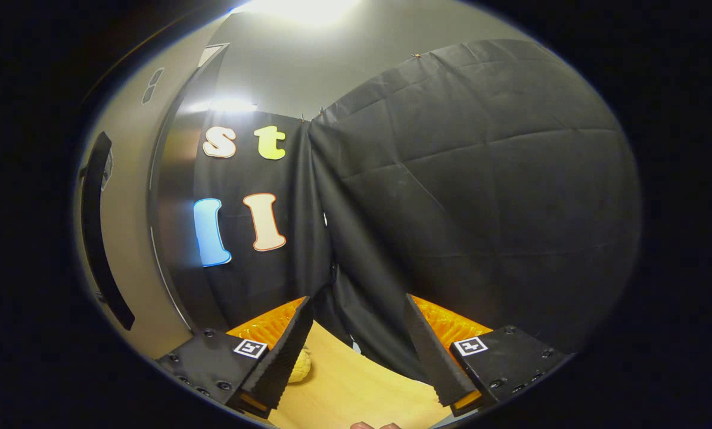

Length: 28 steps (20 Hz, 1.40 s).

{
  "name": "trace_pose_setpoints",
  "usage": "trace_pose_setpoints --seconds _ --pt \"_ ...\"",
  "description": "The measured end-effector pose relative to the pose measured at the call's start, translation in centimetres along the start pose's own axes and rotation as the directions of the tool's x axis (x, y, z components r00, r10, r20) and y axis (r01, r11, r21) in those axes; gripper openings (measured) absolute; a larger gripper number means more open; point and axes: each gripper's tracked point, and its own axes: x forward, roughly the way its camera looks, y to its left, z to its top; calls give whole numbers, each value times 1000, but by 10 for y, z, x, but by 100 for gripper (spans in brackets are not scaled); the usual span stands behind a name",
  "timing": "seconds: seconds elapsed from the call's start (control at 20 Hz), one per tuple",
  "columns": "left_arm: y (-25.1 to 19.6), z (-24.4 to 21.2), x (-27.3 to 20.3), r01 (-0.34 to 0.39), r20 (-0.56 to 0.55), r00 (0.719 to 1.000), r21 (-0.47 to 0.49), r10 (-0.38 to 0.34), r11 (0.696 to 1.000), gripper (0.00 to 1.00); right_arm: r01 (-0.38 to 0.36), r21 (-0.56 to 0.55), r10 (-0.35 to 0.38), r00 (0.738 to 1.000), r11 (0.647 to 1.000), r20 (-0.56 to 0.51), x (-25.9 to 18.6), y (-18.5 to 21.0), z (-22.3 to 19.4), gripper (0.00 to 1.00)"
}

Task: Grasp the bottle in the cabinet with the left hand and place it on the coaster, then close the right door with the right hand and the left door with the left hand.

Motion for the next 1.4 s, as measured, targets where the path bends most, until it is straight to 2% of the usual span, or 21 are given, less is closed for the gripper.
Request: trace_pose_setpoints --seconds 0.15,0.2,0.25,0.3,0.4,0.45,0.5,0.55,0.7,0.75,1.05,1.2,1.4 --pt "0 24 -28 12 54 998 25 -13 1000 67 -16 -6 16 1000 1000 7 -7 1 3 92" --pt "-1 30 -38 15 70 997 33 -17 999 67 -20 -7 21 1000 1000 9 -10 1 5 98" --pt "-4 34 -51 25 80 996 36 -28 999 67 -25 -8 25 1000 1000 9 -13 2 7 92" --pt "-7 38 -62 38 88 995 36 -41 999 75 -29 -8 29 1000 1000 10 -16 1 8 92" --pt "-10 42 -82 60 100 993 35 -64 998 75 -31 -12 31 999 999 11 -22 -1 8 92" --pt "-10 45 -93 67 101 992 34 -70 997 75 -32 -10 32 999 999 10 -25 -2 7 98" --pt "-10 43 -104 74 99 992 30 -77 997 67 -32 -6 32 999 999 8 -28 -2 8 98" --pt "-11 39 -113 82 93 992 26 -84 996 75 -33 -1 33 999 999 6 -32 0 9 97" --pt "-11 23 -138 101 84 991 17 -102 995 75 -34 1 34 999 999 11 -43 2 13 97" --pt "-10 18 -146 105 92 990 14 -106 994 68 -36 -3 36 999 999 11 -45 3 14 97" --pt "1 -49 -188 81 60 995 -33 -79 996 67 -57 -5 57 998 998 -8 -61 10 20 97" --pt "5 -90 -202 83 22 996 -79 -81 993 67 -58 -7 58 998 998 -14 -72 13 24 97" --pt "4 -141 -220 101 -19 994 -92 -104 991 67 -75 -22 74 997 997 -34 -89 20 23 98"
